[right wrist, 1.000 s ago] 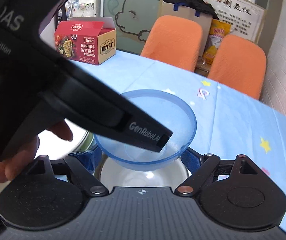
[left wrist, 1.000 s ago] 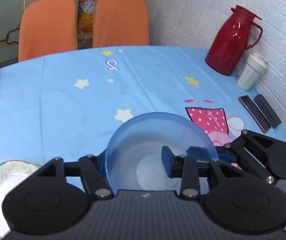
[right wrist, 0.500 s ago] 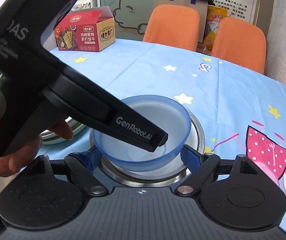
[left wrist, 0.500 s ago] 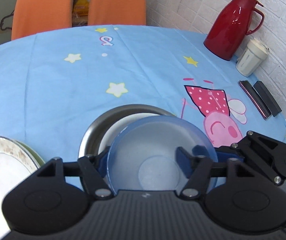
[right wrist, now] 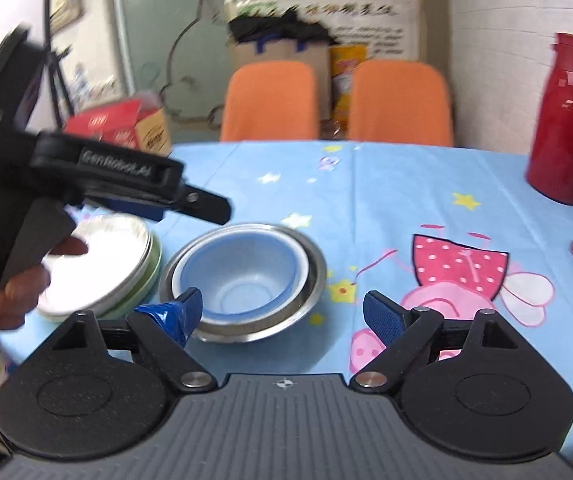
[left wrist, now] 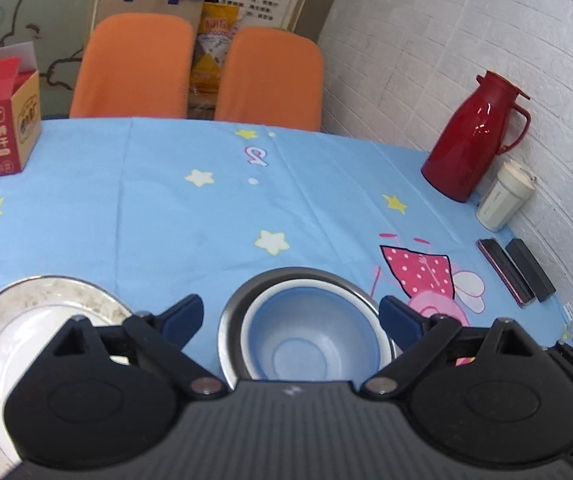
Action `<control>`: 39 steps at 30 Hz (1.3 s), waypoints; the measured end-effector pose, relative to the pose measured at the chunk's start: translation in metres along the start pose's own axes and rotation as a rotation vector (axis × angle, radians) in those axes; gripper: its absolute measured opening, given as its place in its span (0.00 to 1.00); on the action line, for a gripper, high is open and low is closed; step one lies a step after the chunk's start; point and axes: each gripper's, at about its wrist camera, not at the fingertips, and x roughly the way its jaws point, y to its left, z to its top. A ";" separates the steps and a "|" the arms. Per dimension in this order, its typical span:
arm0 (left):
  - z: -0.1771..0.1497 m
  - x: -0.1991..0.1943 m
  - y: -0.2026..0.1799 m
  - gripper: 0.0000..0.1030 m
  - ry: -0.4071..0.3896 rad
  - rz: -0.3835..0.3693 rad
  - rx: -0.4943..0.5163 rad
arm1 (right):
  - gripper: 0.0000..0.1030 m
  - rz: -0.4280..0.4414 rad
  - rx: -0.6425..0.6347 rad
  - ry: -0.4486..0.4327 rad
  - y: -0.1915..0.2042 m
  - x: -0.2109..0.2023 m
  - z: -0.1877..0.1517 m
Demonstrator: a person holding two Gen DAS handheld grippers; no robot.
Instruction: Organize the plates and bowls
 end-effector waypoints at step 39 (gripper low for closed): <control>0.011 0.068 0.008 0.92 0.148 0.139 0.228 | 0.74 -0.019 0.153 0.142 -0.020 0.087 0.003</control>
